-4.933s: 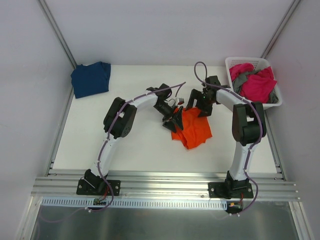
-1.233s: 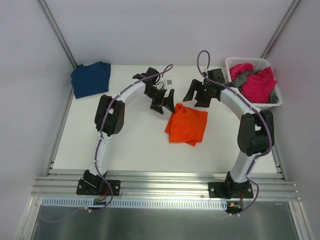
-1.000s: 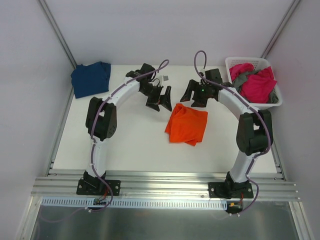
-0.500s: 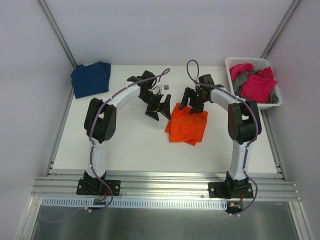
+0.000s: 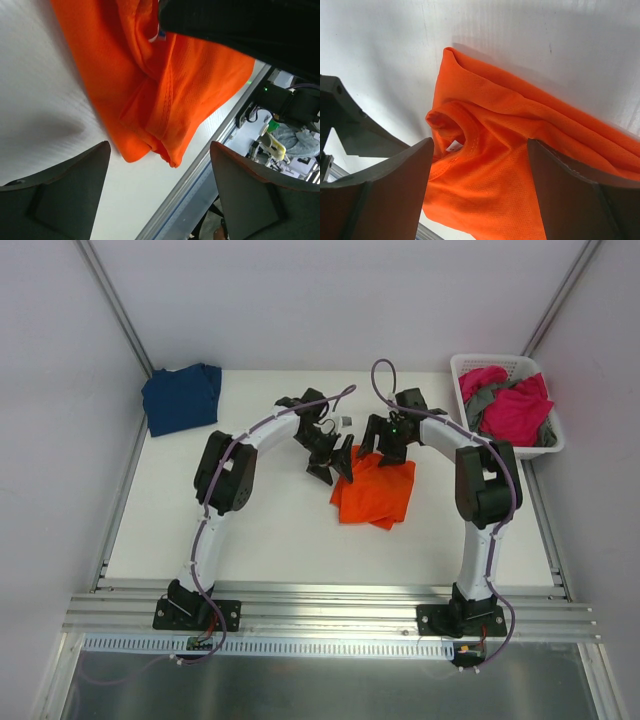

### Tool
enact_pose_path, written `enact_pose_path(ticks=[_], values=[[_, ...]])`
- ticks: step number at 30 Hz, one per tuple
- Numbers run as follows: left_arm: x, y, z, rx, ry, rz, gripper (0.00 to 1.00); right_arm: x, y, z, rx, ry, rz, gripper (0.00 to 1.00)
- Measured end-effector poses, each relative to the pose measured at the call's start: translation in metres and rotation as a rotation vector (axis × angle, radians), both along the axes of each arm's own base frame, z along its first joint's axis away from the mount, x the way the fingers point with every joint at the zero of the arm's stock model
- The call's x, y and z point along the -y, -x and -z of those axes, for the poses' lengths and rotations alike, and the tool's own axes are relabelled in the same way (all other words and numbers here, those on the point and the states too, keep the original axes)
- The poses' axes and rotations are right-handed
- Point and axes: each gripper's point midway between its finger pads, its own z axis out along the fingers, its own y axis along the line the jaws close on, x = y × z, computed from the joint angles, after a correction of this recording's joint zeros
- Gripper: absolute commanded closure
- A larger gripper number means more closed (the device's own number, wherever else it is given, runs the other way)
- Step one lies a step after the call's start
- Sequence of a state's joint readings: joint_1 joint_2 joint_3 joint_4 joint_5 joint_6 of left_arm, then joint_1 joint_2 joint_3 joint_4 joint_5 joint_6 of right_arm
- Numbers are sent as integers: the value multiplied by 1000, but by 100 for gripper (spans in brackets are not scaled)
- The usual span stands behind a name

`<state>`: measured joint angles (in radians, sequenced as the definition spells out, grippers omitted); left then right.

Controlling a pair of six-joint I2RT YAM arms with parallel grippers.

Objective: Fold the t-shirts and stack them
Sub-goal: Fold the tshirt

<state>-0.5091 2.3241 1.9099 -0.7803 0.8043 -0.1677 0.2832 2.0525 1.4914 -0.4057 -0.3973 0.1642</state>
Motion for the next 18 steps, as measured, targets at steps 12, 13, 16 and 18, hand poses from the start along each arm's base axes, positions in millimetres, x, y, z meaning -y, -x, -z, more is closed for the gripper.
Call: enact_pose_path(ticks=[12, 13, 16, 18], values=[[24, -2, -3, 15, 70, 35, 69, 2, -1, -1, 7, 11, 9, 20], [24, -2, -4, 11, 70, 33, 72, 3, 0, 0, 5, 12, 9, 20], [24, -2, -4, 8, 69, 29, 87, 3, 2, 1, 1, 14, 9, 21], [24, -3, -4, 12, 68, 28, 90, 5, 2, 0, 2, 26, 14, 21]])
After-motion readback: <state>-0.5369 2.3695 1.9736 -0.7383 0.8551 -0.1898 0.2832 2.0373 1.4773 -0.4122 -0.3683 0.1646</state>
